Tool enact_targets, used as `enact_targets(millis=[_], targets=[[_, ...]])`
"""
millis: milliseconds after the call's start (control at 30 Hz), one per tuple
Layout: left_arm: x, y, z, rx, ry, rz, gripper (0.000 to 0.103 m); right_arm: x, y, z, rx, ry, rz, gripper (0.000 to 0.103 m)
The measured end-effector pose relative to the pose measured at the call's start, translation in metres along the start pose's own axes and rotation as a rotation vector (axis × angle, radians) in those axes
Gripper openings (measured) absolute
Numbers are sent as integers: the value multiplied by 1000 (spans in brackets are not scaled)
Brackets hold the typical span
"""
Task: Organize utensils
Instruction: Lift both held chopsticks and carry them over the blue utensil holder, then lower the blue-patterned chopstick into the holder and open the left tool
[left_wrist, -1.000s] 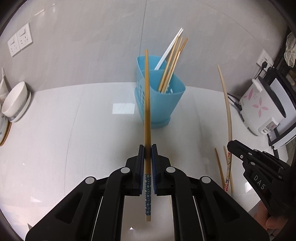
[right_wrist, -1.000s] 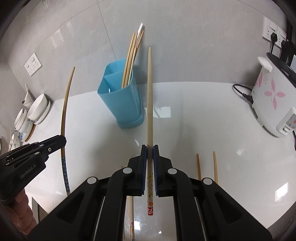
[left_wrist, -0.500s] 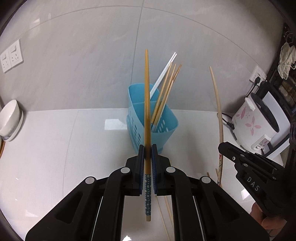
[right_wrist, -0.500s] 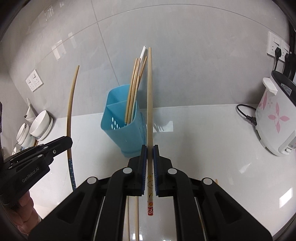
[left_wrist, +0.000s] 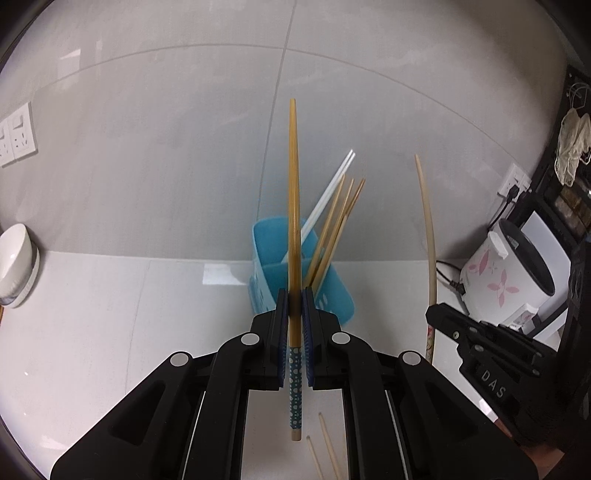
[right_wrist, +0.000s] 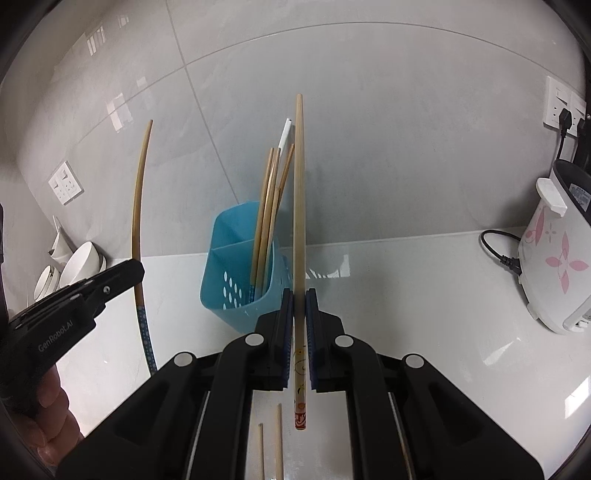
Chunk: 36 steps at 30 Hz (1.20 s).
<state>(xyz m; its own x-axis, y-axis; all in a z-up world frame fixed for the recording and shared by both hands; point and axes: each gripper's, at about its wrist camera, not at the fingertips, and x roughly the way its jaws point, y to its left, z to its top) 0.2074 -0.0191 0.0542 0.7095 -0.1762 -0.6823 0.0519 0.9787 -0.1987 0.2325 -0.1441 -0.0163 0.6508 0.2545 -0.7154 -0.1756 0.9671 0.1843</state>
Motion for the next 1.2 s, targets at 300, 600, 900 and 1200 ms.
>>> enact_targets(millis=[300, 600, 900, 1200], targets=[[7, -8, 22, 43, -129, -32, 7, 9, 0, 14, 9, -23, 5, 6], [21, -15, 25, 80, -270, -72, 7, 21, -5, 23, 26, -35, 5, 6], [58, -17, 21, 88, -279, -106, 7, 36, -11, 26, 49, -28, 15, 6], [84, -16, 10, 91, -242, -92, 7, 42, -13, 25, 51, -20, 19, 6]])
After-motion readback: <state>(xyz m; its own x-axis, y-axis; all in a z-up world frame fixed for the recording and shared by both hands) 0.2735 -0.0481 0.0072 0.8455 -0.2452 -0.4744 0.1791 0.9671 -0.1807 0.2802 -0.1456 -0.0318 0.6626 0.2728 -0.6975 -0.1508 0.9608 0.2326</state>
